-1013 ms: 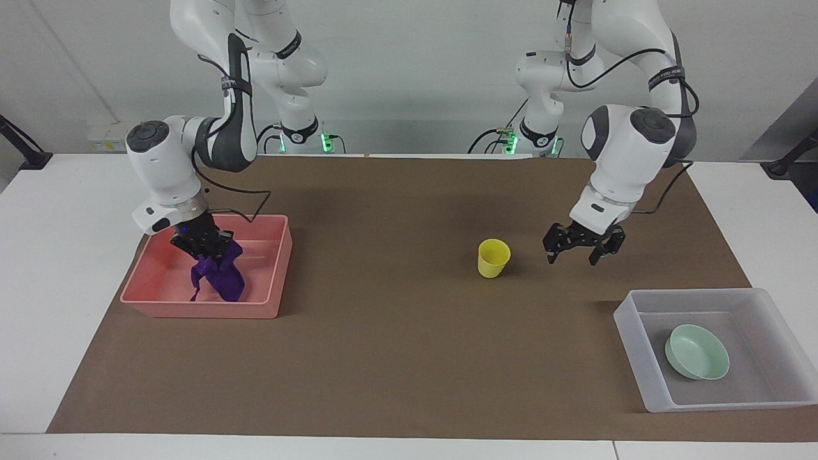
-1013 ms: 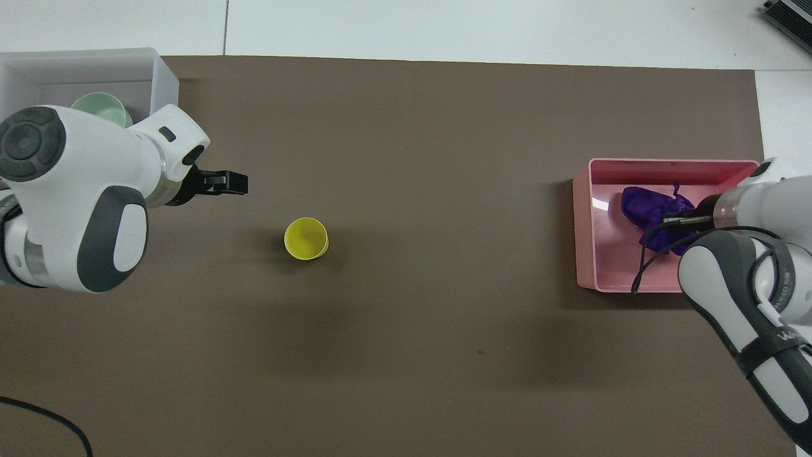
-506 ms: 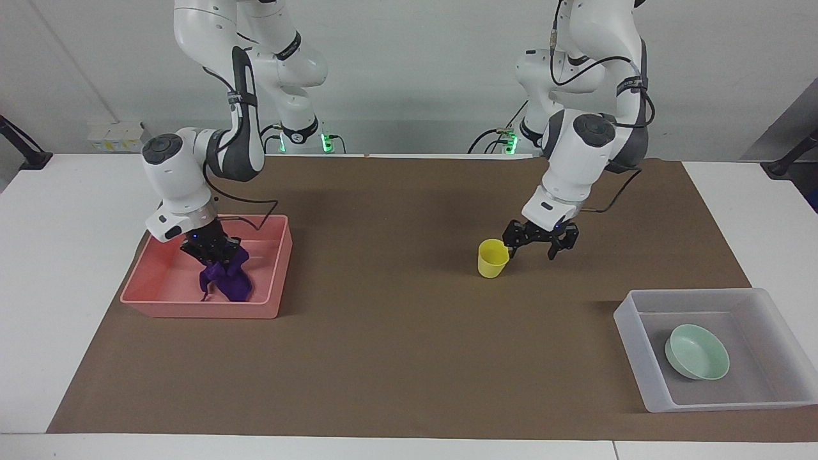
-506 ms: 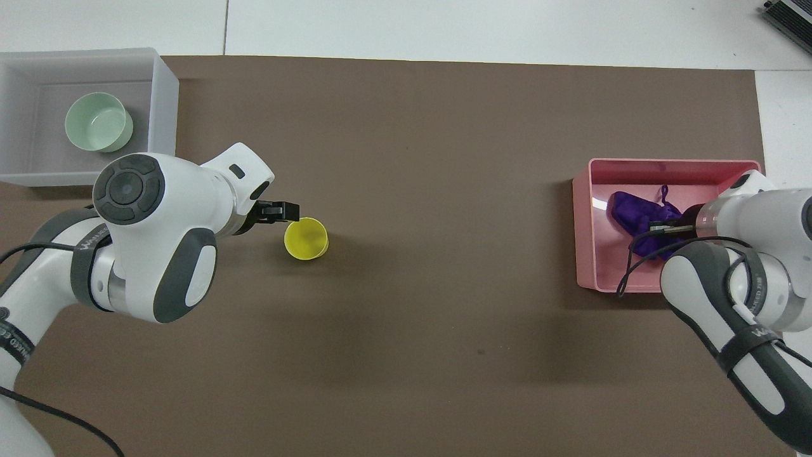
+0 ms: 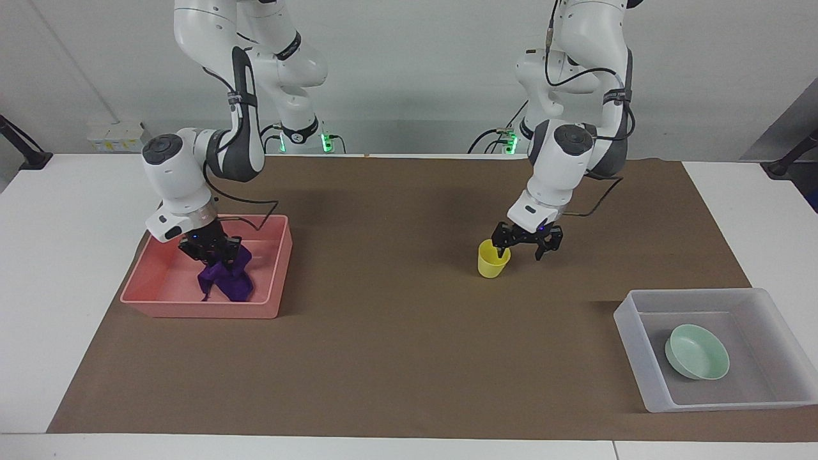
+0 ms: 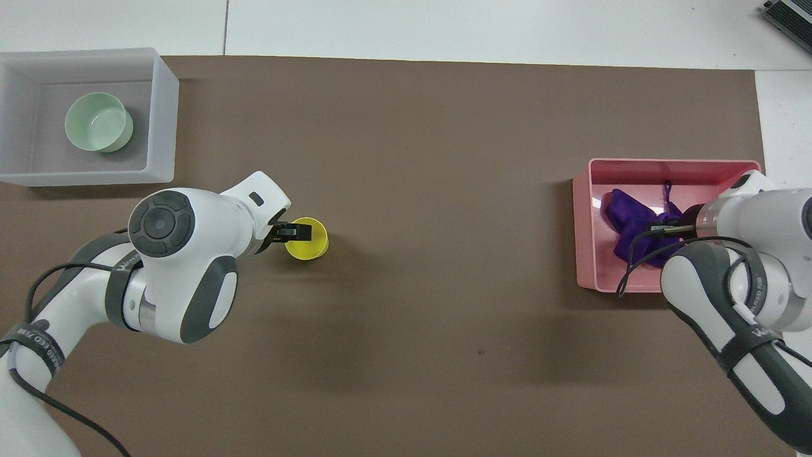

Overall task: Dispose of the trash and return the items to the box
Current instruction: 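Lift the yellow cup into the white box with the left gripper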

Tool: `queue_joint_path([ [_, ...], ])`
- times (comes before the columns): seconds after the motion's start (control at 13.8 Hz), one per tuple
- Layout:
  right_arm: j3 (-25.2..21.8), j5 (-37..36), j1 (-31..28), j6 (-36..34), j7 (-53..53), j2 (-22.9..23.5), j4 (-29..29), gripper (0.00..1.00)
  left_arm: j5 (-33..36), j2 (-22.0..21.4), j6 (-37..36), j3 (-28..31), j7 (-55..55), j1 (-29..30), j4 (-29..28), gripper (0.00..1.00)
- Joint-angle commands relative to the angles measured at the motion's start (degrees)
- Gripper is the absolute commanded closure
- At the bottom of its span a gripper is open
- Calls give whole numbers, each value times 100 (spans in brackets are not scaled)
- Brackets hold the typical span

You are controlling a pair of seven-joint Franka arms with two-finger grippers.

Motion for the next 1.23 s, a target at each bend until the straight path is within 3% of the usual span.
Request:
queue_joint_path([
  [0.0,70,-1,-97,88,70,-41,-67,0,114,-120,264,84,-116,-185,-267,0],
  [0.07,70,-1,-97,88,70,-41,-67,0,114,-120,264,84,-116,-185,-276,0],
  [0.14,70,-1,-97,88,70,-41,-67,0,114,-103,273,84,-134,-194,-276,13],
  [0.36,70,-1,-97,88,70,-41,-59,0,106,-103,282,84,-177,-194,-276,84],
  [0.43,70,-1,-97,71,70,-50,-24,0,106,-103,273,84,-326,-203,-285,100],
  [0.87,70,42,-35,-841,78,-621,432,0,106,-59,203,84,-310,-124,-110,100],
  [1.16,131,42,17,-2027,525,-955,1047,0,114,-68,-402,101,-240,244,592,100],
])
